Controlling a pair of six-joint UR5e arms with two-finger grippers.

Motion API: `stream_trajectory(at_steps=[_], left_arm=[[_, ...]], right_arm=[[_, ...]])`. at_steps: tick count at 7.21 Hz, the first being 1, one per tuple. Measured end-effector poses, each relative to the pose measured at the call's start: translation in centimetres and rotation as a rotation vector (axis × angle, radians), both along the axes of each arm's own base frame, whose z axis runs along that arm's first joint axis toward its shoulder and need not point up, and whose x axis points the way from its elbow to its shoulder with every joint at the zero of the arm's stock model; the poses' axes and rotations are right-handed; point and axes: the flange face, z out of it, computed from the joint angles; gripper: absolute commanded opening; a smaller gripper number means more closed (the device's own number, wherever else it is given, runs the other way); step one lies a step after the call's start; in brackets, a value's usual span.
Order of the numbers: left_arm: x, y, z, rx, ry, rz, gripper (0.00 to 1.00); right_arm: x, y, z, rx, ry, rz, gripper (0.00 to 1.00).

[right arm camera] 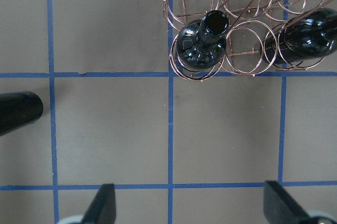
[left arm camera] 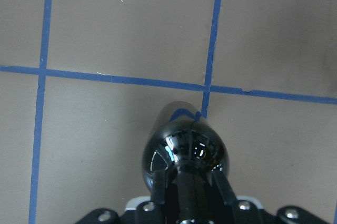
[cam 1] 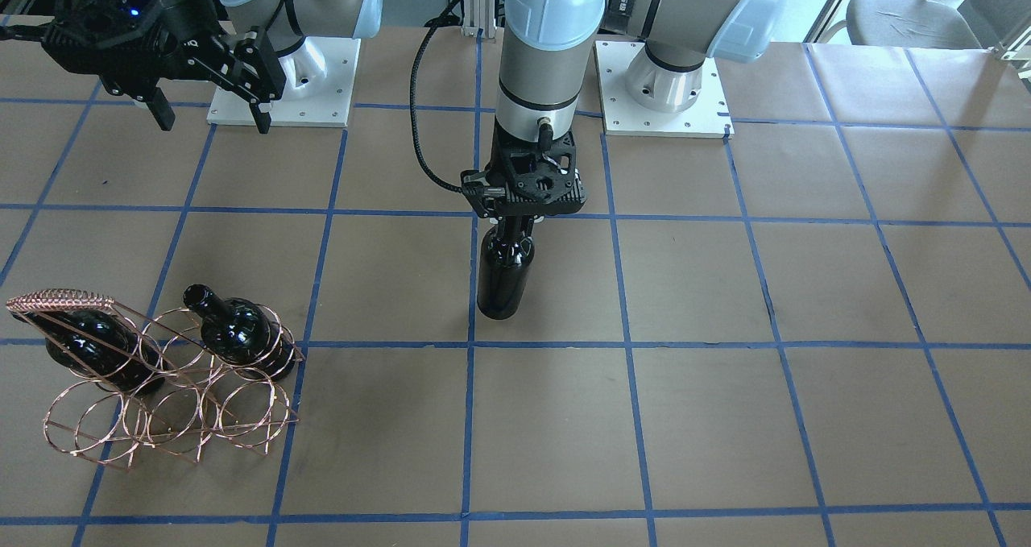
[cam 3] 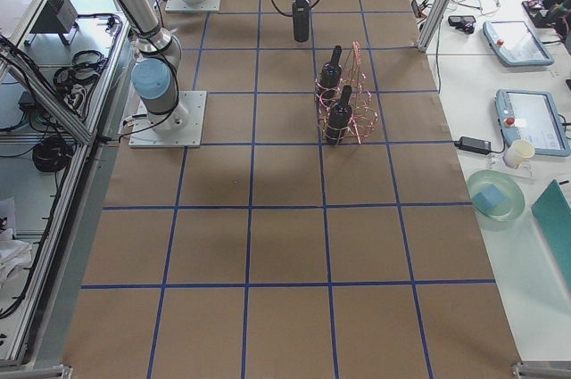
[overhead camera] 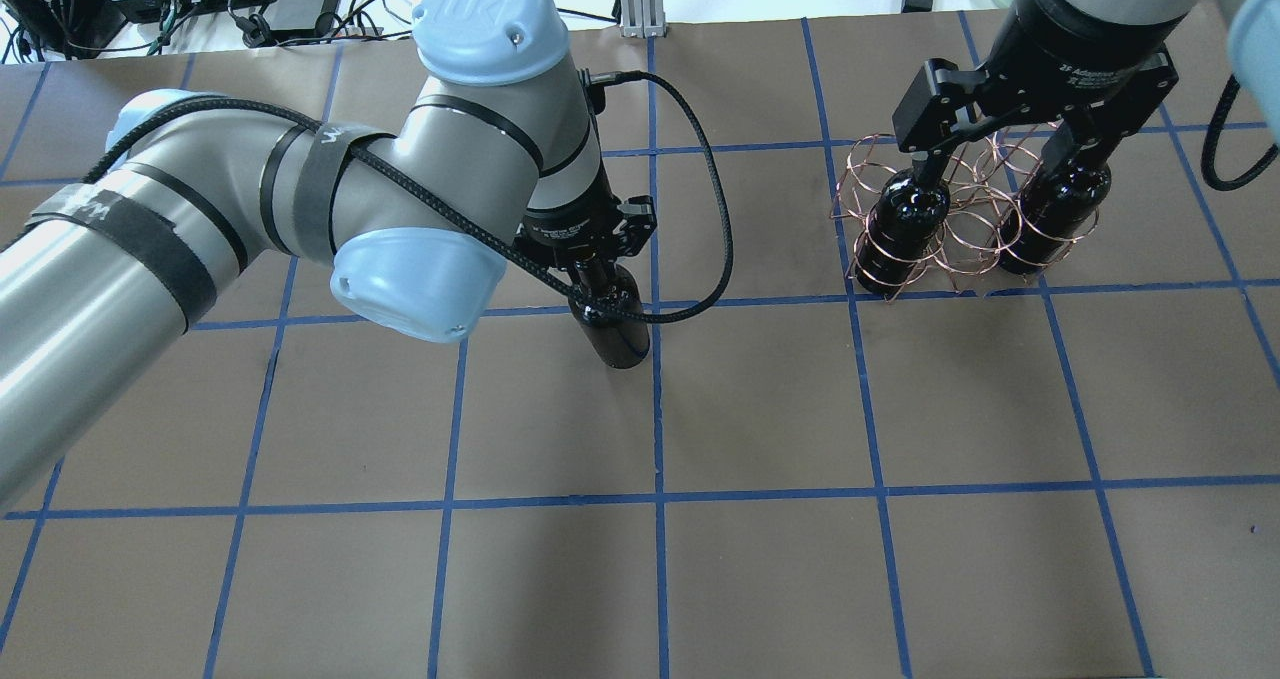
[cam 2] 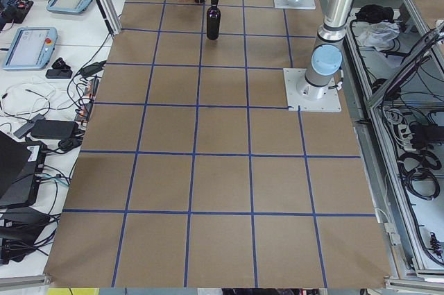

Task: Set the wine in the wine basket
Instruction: 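Carry the bottle with the left gripper toward the table center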

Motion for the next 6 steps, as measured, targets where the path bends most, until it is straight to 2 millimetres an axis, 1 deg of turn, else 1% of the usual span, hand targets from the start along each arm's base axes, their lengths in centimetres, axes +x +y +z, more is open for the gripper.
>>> stream_trajectory(at_steps=[3, 6], left_arm=[[-0.3, 1.1, -0.4, 0.009, -0.014, -0.011, 0.00], [-0.5, 1.6, -0.6, 0.021, -0.017, -0.020, 0.00]], right_arm=[[0.0, 0.0, 0.0, 0.000, 0.000, 0.000, 1.00], [0.0, 0.0, 0.0, -0.001, 0.000, 0.001, 1.00]])
